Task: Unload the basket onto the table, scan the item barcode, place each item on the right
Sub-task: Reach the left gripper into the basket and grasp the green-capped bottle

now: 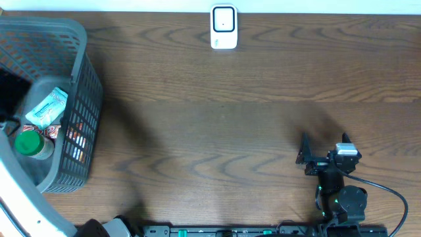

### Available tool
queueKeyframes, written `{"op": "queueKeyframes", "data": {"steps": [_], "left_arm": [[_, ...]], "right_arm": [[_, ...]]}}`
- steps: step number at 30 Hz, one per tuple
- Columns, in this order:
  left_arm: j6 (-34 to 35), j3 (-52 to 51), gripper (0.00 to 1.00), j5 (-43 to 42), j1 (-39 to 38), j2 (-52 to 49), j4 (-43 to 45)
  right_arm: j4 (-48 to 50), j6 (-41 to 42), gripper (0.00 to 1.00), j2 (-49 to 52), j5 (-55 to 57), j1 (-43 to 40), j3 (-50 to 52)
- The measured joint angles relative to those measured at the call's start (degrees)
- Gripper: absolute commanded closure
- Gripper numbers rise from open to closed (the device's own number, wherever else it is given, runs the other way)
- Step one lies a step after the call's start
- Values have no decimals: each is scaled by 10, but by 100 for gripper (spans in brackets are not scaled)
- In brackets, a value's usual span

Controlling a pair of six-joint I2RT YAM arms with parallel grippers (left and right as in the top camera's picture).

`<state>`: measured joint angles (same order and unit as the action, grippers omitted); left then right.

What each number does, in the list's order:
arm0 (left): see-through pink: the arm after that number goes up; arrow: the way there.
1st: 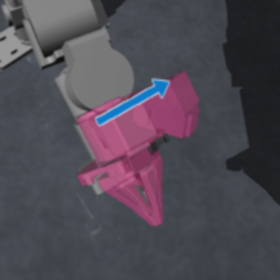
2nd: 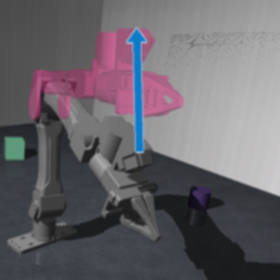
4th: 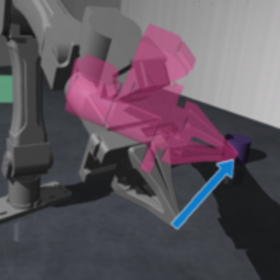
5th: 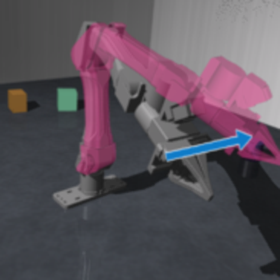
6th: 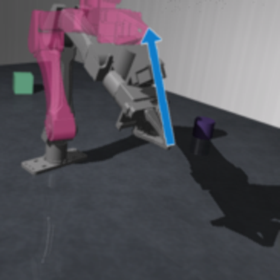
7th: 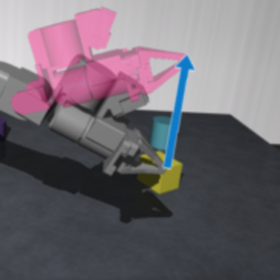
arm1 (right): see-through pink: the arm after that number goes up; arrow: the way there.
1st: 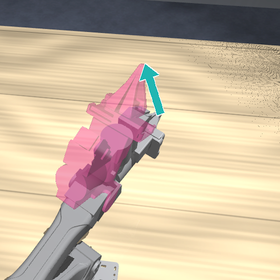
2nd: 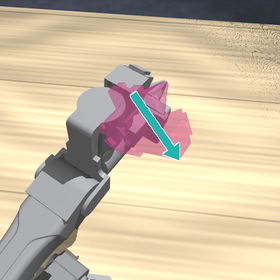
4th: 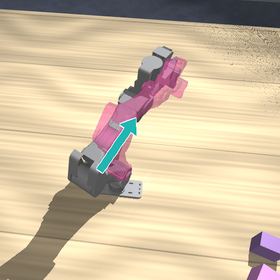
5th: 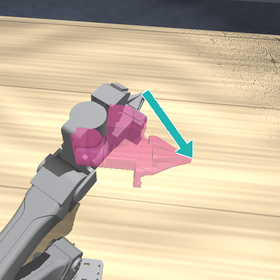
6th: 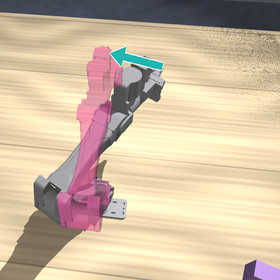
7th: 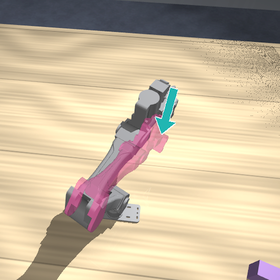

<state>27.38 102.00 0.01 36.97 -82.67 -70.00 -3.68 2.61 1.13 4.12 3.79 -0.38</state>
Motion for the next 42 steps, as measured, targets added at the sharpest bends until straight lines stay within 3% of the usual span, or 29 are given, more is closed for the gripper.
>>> {"op": "queueKeyframes", "data": {"steps": [6, 17, 31, 42], "left_arm": [[17, -91, 2, 4, 44, -3, 76], [28, -270, 2, 34, 48, -8, 234], [28, -278, 2, 63, 49, -116, 257], [28, -278, 2, 85, 50, -138, 265]], "right_arm": [[0, 0, 1, 0, 0, 0, 0], [0, 0, 1, 0, 0, 0, 0], [0, 0, 1, 0, 0, 0, 0], [0, 0, 1, 0, 0, 0, 0]]}}
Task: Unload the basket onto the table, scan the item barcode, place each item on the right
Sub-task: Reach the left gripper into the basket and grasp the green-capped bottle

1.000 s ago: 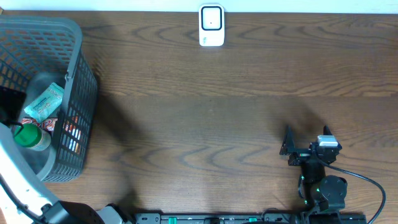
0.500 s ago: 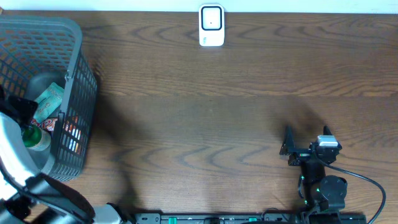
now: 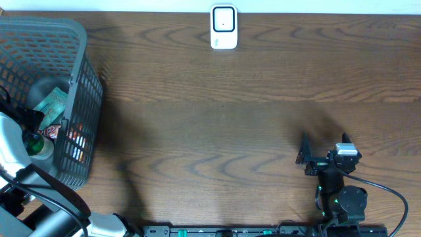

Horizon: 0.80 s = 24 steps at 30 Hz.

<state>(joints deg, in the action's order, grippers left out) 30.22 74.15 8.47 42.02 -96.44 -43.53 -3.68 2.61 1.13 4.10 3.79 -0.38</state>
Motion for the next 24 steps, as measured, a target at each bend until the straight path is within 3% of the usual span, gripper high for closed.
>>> {"op": "queueKeyframes", "data": {"steps": [24], "left_arm": [[0, 0, 2, 22, 6, -62, 20]], "right_arm": [[0, 0, 1, 0, 0, 0, 0]]}}
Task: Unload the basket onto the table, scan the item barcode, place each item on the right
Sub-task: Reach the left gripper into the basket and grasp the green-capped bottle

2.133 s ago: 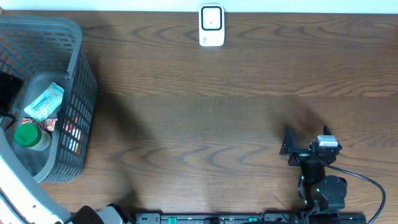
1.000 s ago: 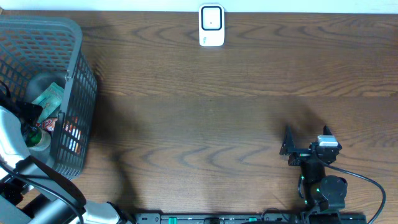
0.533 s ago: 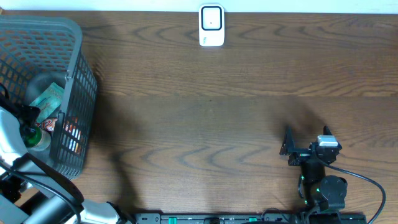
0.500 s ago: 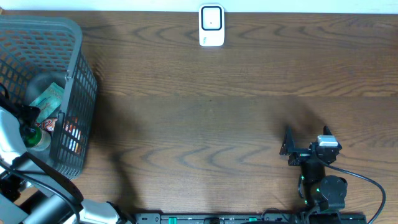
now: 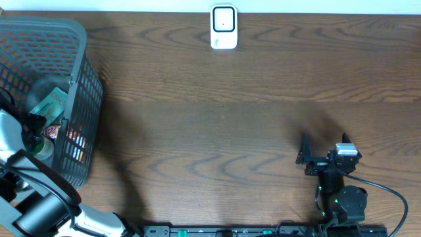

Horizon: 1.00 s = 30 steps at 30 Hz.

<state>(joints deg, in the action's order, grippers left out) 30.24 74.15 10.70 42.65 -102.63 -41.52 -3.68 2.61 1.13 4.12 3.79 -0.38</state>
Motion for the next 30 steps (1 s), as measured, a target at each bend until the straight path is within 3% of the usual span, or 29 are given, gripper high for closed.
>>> {"op": "queueKeyframes", "data": {"steps": [6, 10, 15, 25, 30], "left_arm": [[0, 0, 0, 0, 0, -26, 0], [3, -1, 18, 0, 0, -31, 0], [3, -1, 29, 0, 0, -31, -10], [7, -2, 30, -21, 0, -19, -33], [8, -4, 30, -48, 0, 48, -34]], "right_arm": [[0, 0, 1, 0, 0, 0, 0], [0, 0, 1, 0, 0, 0, 0], [0, 0, 1, 0, 0, 0, 0], [0, 0, 1, 0, 0, 0, 0], [0, 0, 1, 0, 0, 0, 0]]}}
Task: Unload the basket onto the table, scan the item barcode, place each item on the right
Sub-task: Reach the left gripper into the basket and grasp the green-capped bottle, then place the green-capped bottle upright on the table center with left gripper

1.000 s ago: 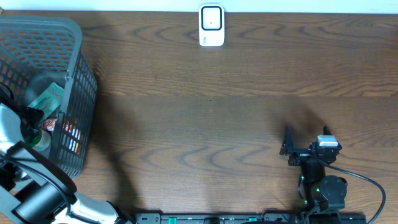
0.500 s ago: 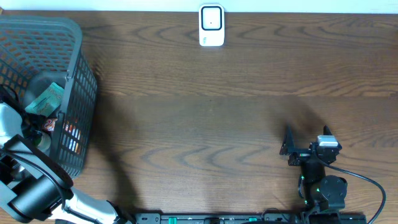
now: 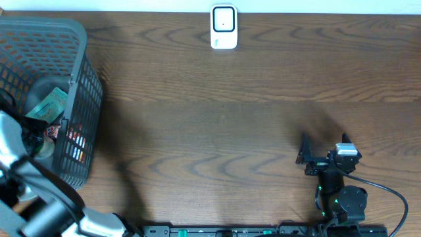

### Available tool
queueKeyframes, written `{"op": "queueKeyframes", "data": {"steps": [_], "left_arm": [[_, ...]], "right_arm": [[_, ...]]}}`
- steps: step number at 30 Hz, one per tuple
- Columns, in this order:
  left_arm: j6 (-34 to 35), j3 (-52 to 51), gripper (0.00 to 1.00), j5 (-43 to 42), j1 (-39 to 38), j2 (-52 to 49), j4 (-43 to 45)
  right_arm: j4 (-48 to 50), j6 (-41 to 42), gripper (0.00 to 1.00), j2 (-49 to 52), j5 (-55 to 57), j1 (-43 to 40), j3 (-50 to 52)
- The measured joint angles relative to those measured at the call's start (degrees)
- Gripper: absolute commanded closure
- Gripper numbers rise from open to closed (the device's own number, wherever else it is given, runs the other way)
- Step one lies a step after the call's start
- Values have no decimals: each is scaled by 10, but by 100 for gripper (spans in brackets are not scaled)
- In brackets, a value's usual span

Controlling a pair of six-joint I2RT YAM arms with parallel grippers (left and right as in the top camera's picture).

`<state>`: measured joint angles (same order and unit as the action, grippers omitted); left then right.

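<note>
The grey mesh basket (image 3: pixel 79 99) stands at the table's left end. Inside it lie a teal packet (image 3: pixel 51 104), a red-printed item (image 3: pixel 52 132) and a pale bottle (image 3: pixel 43 149) that is mostly covered. My left gripper (image 3: pixel 31 131) reaches down into the basket, right over the bottle. Whether its jaws are open or closed on anything is hidden from above. The white barcode scanner (image 3: pixel 223 27) sits at the far edge, centre. My right gripper (image 3: pixel 304 150) rests low at the near right, far from the basket.
The left arm's grey links (image 3: pixel 33 191) cross the basket's near corner and the table's front left. A black cable (image 3: pixel 388 194) loops beside the right arm's base. Brown wood table (image 3: pixel 217 125) lies between basket, scanner and right arm.
My left gripper sits a touch lower and nearer in the basket, still over the bottle. The arm's links have shifted at the front left. The right arm has not moved.
At first my left arm lay at the basket's near-left rim and the green-capped bottle showed in full. Then the gripper was inside the basket covering the cap. It has stayed over the bottle since, a little lower each time. The right arm stayed still.
</note>
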<state>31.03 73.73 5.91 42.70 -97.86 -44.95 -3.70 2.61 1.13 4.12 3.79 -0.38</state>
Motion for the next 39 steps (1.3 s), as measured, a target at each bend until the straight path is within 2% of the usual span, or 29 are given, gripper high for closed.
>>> {"op": "queueKeyframes", "data": {"steps": [10, 15, 19, 22, 28, 33, 39], "left_arm": [[3, 1, 30, -48, 0, 283, 36], [6, 2, 30, -137, -16, 390, 101], [21, 2, 30, -215, -76, 430, 123], [34, 2, 30, -254, -155, 430, 125], [40, 2, 30, -268, -338, 367, 104], [61, 2, 30, -193, -483, 271, 38], [144, 2, 30, -87, -577, 132, -14]], "right_arm": [[0, 0, 1, 0, 0, 0, 0], [0, 0, 1, 0, 0, 0, 0], [0, 0, 1, 0, 0, 0, 0], [0, 0, 1, 0, 0, 0, 0], [0, 0, 1, 0, 0, 0, 0], [0, 0, 1, 0, 0, 1, 0], [0, 0, 1, 0, 0, 1, 0]]}}
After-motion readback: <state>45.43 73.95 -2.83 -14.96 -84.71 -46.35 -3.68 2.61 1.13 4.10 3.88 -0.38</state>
